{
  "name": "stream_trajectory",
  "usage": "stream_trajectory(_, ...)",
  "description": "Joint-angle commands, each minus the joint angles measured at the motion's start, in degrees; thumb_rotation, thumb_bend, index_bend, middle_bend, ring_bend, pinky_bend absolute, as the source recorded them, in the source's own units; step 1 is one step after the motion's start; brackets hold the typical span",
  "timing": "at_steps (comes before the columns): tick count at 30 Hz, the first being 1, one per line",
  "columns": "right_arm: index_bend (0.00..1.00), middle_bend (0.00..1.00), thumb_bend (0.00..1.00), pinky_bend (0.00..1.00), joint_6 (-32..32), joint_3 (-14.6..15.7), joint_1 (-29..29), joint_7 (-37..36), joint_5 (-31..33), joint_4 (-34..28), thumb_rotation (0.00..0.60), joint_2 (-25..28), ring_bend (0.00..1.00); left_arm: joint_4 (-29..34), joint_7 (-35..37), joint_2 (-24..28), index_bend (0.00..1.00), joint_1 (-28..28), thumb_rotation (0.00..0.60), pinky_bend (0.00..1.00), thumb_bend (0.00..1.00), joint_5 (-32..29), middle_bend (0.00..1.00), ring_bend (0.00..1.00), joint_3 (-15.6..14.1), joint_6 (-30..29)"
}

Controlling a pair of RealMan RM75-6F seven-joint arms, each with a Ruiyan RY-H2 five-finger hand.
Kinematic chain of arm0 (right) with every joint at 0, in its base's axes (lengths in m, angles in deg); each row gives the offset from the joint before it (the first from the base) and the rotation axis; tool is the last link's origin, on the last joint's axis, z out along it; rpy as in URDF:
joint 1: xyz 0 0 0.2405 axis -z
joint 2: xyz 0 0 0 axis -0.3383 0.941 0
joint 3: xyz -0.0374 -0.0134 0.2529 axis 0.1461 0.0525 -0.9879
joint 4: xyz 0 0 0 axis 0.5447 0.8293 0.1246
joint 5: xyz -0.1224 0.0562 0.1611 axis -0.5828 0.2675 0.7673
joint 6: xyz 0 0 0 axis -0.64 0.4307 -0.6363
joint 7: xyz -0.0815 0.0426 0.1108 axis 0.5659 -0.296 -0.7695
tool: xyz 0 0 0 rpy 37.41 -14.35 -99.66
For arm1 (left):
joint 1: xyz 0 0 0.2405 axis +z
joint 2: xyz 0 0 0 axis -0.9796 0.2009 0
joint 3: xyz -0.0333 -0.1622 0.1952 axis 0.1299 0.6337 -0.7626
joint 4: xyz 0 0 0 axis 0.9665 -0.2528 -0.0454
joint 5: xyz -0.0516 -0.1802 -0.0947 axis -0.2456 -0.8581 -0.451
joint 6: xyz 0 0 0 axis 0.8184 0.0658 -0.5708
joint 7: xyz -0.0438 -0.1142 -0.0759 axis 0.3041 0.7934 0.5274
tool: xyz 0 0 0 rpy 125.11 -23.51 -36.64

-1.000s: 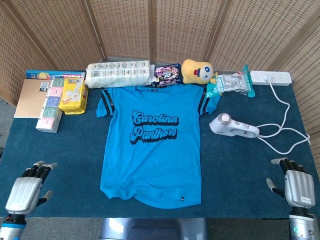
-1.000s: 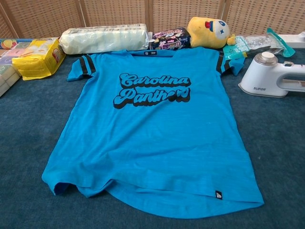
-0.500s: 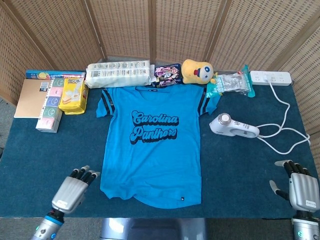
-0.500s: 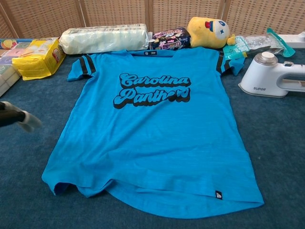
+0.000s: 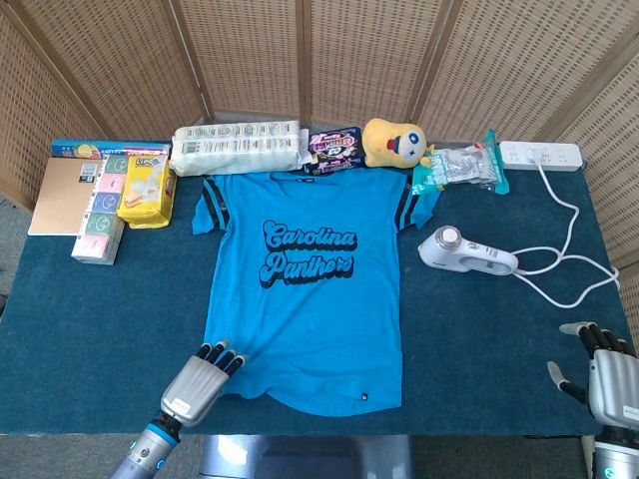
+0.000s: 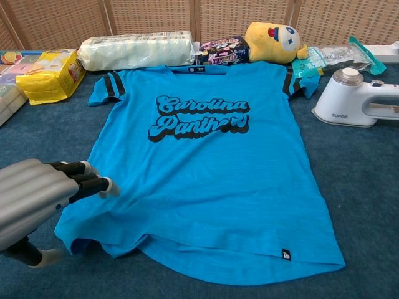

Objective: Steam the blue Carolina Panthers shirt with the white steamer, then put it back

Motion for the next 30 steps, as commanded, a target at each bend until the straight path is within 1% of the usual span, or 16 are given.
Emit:
stream_trajectory(1, 0.36, 0.35, 0.29, 0.37, -0.07, -0.06, 0.17, -0.36, 0.01, 0.16, 0.6, -0.05, 0.35, -1.31, -0.35, -1.61, 0.21, -0.78, 0.6, 0.27, 0.16, -0.45, 0.29, 0.17, 0.42, 0.26)
stream_trajectory(4, 0.37, 0.35, 0.29, 0.37, -0.27, -0.17, 0.32, -0.66, -0.11, 0.34, 0.6, -0.18, 0.35, -2.81, 0.54, -3.49, 0.23, -1.47, 0.6, 0.29, 0.21, -0.28, 0.29, 0.17, 0.67, 0.22)
stream_trajectory(6, 0.37, 0.35, 0.29, 0.37, -0.58, -0.31, 0.42, -0.82, -0.28, 0.43, 0.6, -0.28, 0.35, -3.73, 1.32, -4.89, 0.27, -1.85, 0.6, 0.32, 0.26, 0.33, 0.3, 0.19, 1.11, -0.4)
stream_trajectory(8, 0.38, 0.36, 0.29, 0.37, -0.84, -0.4, 0.54, -0.95, -0.44, 0.49, 0.6, -0.27, 0.35, -5.36, 3.13, -6.51, 0.35, -1.98, 0.6, 0.36, 0.33, 1.84, 0.34, 0.24, 1.41, -2.03)
stream_trajectory(10, 0.38, 0.36, 0.29, 0.37, -1.24, -0.63, 0.71, -1.17, -0.46, 0.58, 0.6, -0.29, 0.35, -7.06, 4.14, -7.6, 0.4, -2.27, 0.6, 0.4, 0.37, 2.37, 0.37, 0.27, 1.71, -2.74)
stream_trajectory(14, 0.39, 0.36, 0.29, 0.37, -1.42, -0.84, 0.85, -1.55, -0.43, 0.69, 0.6, -0.27, 0.36, -7.92, 4.12, -8.22, 0.43, -3.08, 0.6, 0.47, 0.39, -0.01, 0.39, 0.31, 2.48, -1.3)
stream_trajectory(18, 0.39, 0.36, 0.29, 0.37, -1.39, -0.98, 0.9, -1.66, -0.41, 0.72, 0.6, -0.39, 0.36, -7.27, 2.94, -8.27, 0.45, -4.04, 0.6, 0.47, 0.41, -1.56, 0.41, 0.33, 2.73, -0.25)
stream_trajectory(25, 0.4, 0.36, 0.28, 0.37, -0.93, -1.4, 0.44, -1.5, -0.6, 0.68, 0.6, -0.7, 0.37, -7.42, 3.26, -8.66, 0.56, -4.93, 0.6, 0.55, 0.48, -2.57, 0.49, 0.41, 2.9, -0.59)
stream_trajectory(30, 0.4, 0.36, 0.29, 0.38, 0.9, -2.88, -1.65, -1.38, -0.79, -0.2, 0.6, -0.67, 0.37, -7.76, 3.62, -8.88, 0.58, -5.39, 0.6, 0.56, 0.49, -3.16, 0.51, 0.42, 3.11, -1.28)
